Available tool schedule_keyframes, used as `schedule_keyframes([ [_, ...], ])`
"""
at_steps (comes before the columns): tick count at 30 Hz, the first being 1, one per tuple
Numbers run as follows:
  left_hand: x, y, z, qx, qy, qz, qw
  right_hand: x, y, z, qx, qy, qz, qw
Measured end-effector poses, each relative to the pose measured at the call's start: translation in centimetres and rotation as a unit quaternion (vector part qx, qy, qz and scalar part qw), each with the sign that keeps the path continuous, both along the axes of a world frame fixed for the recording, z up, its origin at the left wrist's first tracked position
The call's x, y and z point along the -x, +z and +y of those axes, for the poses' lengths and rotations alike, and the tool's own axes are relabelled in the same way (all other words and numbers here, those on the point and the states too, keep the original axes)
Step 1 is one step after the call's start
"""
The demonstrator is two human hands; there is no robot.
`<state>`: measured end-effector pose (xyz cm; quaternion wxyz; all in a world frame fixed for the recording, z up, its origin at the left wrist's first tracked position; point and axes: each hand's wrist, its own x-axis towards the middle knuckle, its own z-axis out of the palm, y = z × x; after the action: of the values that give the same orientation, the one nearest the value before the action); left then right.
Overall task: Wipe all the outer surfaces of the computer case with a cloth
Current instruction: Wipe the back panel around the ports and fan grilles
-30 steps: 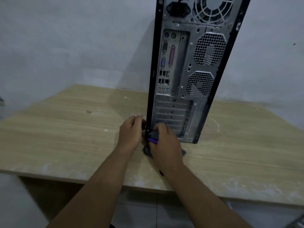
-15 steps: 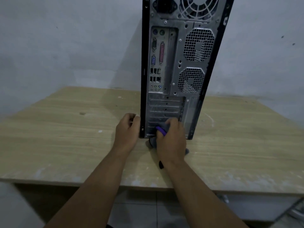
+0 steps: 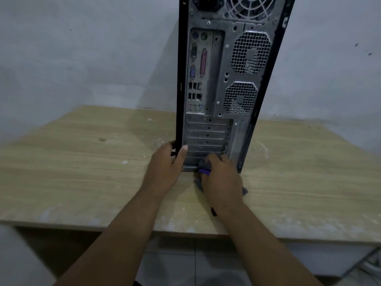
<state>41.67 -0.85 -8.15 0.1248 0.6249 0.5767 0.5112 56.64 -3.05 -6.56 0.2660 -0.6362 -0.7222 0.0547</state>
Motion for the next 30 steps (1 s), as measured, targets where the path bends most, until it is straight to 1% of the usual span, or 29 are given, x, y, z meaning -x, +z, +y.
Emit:
schedule_keyframes([
  [2,-0.1,-0.1,0.1,-0.006,0.004,0.016,1.0,0.3,0.0,-0.1,-0.012,0.001,-0.009,1.0],
  [4,-0.2,-0.1,0.2,-0.003,0.014,0.009,1.0,1.1,0.2,0.0,-0.033,0.045,-0.025,0.998],
  [6,-0.2,0.1,0.2,0.003,0.025,0.004,1.0,2.3,0.3,0.2,-0.053,0.096,-0.067,0.992],
  [8,-0.3,0.3,0.2,0.005,0.037,0.014,0.999,3.1,0.5,0.6,-0.062,0.113,-0.087,0.988],
  [12,0.1,0.1,0.3,-0.011,0.038,0.029,0.999,3.4,0.8,1.0,-0.057,0.108,-0.105,0.987],
  [14,0.1,-0.2,0.2,-0.014,0.036,0.04,0.998,2.8,0.7,1.1,-0.041,0.088,-0.102,0.99],
  [18,0.0,-0.1,0.1,-0.021,0.034,0.026,0.999,1.5,0.6,1.3,-0.025,0.063,-0.113,0.991],
  [21,0.1,0.0,0.3,-0.017,0.047,0.024,0.998,2.0,1.0,1.3,-0.045,0.054,-0.13,0.989],
  [25,0.0,-0.1,0.6,-0.004,0.06,0.031,0.998,3.6,0.7,0.8,-0.076,0.084,-0.163,0.98],
  [28,0.0,-0.1,0.6,-0.002,0.067,0.041,0.997,3.7,0.7,0.9,-0.07,0.085,-0.151,0.982],
  [30,0.0,-0.3,0.4,-0.003,0.076,0.067,0.995,3.2,0.8,1.0,-0.058,0.084,-0.15,0.983],
])
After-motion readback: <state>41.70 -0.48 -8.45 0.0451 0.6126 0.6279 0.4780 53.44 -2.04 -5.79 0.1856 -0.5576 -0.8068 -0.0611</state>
